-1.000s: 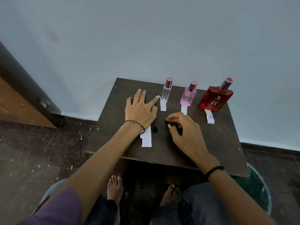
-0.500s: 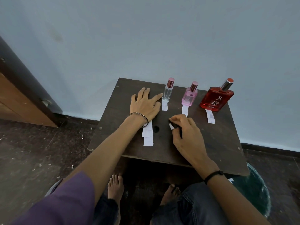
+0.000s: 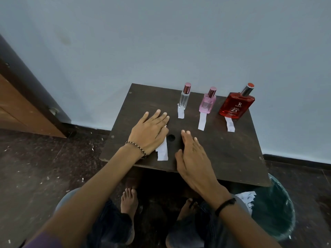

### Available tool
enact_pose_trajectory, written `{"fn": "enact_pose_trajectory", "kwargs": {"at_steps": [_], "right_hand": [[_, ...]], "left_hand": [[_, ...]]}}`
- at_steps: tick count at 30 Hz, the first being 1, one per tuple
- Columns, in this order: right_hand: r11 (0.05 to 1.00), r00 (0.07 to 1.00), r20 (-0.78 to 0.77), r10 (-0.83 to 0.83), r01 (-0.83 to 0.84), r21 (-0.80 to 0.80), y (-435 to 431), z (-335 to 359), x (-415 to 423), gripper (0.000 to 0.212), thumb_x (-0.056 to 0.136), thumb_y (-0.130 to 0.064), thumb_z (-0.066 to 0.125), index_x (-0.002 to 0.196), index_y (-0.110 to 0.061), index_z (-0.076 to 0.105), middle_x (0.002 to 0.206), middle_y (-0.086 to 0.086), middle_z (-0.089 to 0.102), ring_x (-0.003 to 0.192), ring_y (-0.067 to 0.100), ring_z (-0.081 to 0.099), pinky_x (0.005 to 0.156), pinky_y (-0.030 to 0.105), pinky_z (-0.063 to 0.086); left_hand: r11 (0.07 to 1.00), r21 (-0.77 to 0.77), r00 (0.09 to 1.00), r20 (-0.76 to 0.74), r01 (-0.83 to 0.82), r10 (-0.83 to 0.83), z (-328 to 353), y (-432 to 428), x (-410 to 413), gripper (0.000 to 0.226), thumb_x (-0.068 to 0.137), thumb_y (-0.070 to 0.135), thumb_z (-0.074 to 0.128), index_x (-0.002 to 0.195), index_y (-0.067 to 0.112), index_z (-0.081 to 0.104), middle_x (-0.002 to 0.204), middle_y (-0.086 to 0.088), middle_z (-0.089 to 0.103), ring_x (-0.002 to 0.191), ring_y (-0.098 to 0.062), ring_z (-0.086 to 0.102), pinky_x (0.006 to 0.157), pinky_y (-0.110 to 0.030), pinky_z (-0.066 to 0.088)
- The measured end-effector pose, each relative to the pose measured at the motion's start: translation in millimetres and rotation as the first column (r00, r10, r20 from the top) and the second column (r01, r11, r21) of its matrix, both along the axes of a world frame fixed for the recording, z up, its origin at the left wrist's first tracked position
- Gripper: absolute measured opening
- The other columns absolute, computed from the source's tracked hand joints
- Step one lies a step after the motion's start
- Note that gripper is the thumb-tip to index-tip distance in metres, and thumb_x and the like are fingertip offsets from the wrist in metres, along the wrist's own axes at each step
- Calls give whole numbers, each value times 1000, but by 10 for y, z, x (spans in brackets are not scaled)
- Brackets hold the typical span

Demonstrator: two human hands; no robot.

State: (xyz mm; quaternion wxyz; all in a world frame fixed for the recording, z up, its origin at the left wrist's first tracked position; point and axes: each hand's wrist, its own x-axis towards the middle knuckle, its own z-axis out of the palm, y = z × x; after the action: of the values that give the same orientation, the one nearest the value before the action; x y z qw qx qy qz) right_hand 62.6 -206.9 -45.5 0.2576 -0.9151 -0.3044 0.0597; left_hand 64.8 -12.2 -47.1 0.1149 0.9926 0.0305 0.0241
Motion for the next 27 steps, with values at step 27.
{"fn": "enact_pose_trajectory", "kwargs": {"at_steps": [27], "right_hand": [[980,981,71,-181,174,98,411,55,-296,37,95,-15,56,130,-10,49,135,4,60,135,19,45,108,34,40]], "left_hand": [[930,-314,949,183,-193,258,6,241,-535,36,98,38,59,128,21,67,145,4,58,139,-12,47,118,-37,27]]}}
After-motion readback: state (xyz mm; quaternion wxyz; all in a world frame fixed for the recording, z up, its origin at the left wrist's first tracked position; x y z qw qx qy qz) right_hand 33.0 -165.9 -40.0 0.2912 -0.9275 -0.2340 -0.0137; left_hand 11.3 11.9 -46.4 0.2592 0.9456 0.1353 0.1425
